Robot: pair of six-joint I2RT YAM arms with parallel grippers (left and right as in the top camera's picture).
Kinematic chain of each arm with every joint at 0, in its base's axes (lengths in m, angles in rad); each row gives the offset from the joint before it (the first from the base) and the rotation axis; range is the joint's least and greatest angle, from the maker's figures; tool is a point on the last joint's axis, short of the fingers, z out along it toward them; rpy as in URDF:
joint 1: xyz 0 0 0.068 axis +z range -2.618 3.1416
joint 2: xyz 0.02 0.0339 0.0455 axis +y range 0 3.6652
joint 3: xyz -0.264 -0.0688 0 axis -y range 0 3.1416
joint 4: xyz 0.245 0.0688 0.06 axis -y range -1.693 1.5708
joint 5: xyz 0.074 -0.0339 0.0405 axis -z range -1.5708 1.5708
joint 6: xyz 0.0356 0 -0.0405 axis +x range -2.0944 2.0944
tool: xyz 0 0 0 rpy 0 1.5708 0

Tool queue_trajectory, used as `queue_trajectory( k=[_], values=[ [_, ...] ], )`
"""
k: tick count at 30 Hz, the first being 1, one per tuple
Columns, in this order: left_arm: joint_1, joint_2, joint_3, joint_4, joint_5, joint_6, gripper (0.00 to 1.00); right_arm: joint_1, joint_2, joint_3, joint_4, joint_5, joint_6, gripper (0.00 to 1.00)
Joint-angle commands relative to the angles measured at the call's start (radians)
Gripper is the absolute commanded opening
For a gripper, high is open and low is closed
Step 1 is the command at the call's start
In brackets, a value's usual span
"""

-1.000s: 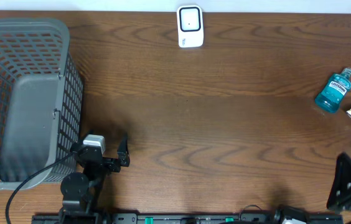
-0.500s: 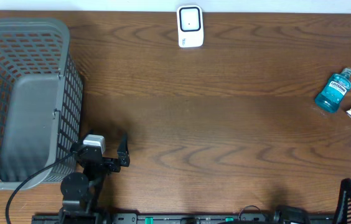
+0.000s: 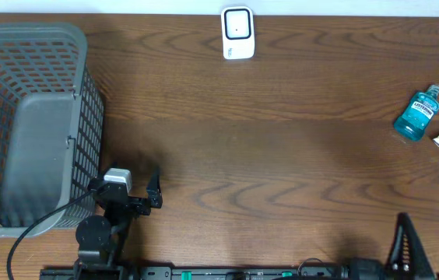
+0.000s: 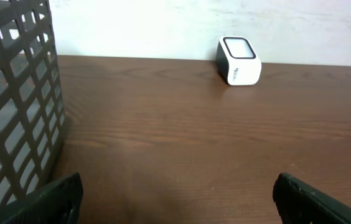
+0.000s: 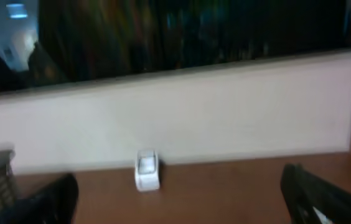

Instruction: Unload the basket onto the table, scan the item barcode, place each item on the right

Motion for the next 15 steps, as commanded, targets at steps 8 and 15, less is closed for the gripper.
queue_trajectory(
  k=[8, 15],
  values=[
    [0.003, -0.005, -0.016, -0.024, 0.013, 0.013, 0.98, 0.011, -0.25, -0.499, 0.504, 0.07, 0.023, 0.99],
    [0.003, -0.005, -0.016, -0.024, 0.013, 0.013, 0.98, 0.011, -0.301, -0.755, 0.749, 0.102, 0.023, 0.99]
  ],
)
